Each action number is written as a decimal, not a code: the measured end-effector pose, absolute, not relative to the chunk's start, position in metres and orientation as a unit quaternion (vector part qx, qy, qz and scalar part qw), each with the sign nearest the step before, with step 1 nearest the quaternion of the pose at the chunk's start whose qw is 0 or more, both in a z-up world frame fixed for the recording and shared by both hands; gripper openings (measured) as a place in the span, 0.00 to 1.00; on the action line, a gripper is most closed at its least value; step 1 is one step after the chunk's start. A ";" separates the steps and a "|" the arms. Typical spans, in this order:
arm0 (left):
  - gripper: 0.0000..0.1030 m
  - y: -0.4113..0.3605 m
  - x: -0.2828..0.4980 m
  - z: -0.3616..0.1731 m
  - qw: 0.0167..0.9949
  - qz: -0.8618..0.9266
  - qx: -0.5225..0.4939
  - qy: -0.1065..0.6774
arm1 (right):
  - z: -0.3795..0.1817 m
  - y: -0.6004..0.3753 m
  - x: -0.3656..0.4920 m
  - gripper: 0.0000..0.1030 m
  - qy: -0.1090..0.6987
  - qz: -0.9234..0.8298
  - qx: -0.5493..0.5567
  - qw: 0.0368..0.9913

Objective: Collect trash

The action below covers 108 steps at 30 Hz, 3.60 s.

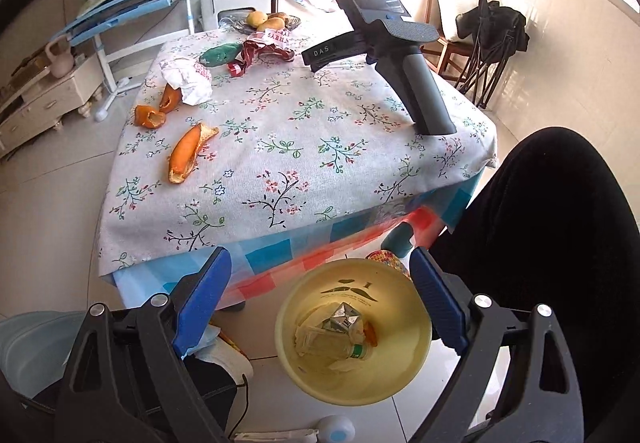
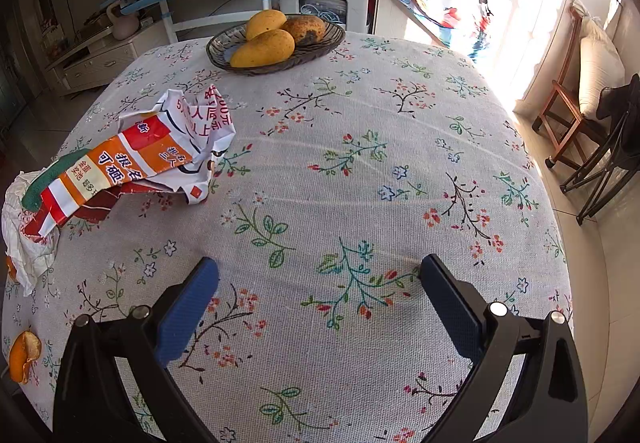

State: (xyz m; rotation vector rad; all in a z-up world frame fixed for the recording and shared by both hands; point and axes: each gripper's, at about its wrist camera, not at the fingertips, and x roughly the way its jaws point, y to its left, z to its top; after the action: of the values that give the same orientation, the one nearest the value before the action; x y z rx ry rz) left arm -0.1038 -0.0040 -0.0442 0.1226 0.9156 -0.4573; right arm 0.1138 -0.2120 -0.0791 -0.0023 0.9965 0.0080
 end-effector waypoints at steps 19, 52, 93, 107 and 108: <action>0.85 0.009 -0.101 -0.031 0.880 -0.209 0.019 0.425 | -0.079 -0.212 0.113 0.93 0.478 0.004 -0.001 0.878; 0.87 0.003 -0.089 -0.081 0.883 -0.113 0.092 0.447 | -0.079 -0.212 0.113 0.93 0.478 0.004 -0.001 0.879; 0.87 0.083 0.042 -0.055 0.878 -0.061 -0.029 0.474 | -0.080 -0.212 0.114 0.93 0.477 0.003 -0.001 0.879; 0.87 0.097 0.055 -0.071 0.874 -0.042 -0.090 0.476 | -0.076 -0.204 0.103 0.93 0.510 0.042 -0.015 0.859; 0.87 0.096 0.055 -0.072 0.874 -0.042 -0.089 0.476 | -0.076 -0.201 0.100 0.93 0.517 0.055 -0.015 0.854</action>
State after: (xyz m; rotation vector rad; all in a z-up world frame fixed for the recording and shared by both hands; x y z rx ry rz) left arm 0.0553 0.0961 -0.0719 -0.1868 0.9937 -0.0876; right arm 0.0999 -0.2008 -0.0756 -0.0317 1.0872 0.1158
